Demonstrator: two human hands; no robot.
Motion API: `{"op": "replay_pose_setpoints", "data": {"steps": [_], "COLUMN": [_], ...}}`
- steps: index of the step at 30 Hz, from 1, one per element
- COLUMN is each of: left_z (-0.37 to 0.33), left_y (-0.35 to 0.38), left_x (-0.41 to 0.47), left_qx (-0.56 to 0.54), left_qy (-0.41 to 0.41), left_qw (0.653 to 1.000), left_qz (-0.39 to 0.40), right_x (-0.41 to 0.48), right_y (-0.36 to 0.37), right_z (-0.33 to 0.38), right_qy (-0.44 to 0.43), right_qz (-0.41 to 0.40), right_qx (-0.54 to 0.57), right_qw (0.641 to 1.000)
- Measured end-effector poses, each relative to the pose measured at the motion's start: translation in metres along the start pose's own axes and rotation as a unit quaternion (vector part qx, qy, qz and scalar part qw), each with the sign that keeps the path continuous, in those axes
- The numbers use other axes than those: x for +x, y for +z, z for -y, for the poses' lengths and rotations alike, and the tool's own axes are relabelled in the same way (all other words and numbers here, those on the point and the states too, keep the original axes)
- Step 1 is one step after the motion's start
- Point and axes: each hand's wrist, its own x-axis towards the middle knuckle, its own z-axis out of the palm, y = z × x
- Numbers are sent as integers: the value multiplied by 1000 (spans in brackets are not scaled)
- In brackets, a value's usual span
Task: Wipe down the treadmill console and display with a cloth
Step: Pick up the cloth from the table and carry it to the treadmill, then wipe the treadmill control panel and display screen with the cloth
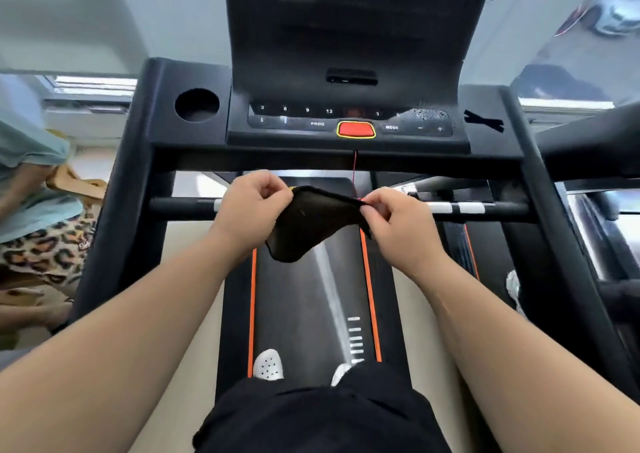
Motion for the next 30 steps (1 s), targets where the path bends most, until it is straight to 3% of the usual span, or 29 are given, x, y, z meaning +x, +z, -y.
{"op": "replay_pose_setpoints", "data": {"steps": [7, 18, 23, 27, 30], "left_z": [-42, -122, -135, -133, -125], "left_y": [37, 154, 191, 194, 187], "left_x": [72, 173, 200, 220, 228], "left_qx": [-38, 7, 56, 175, 234], "left_qy": [2, 14, 28, 68, 96], "left_qw": [999, 1000, 998, 982, 967], "left_qz": [-1, 12, 13, -23, -37], "right_x": [76, 199, 231, 245, 246], "right_y": [-34, -126, -136, -114, -84], "right_z": [-18, -91, -125, -141, -143], "right_qy": [-16, 11, 50, 30, 14], "right_qz": [-71, -146, -178, -146, -2], "right_qx": [52, 116, 114, 79, -2], "right_qw": [996, 982, 976, 986, 1000]}}
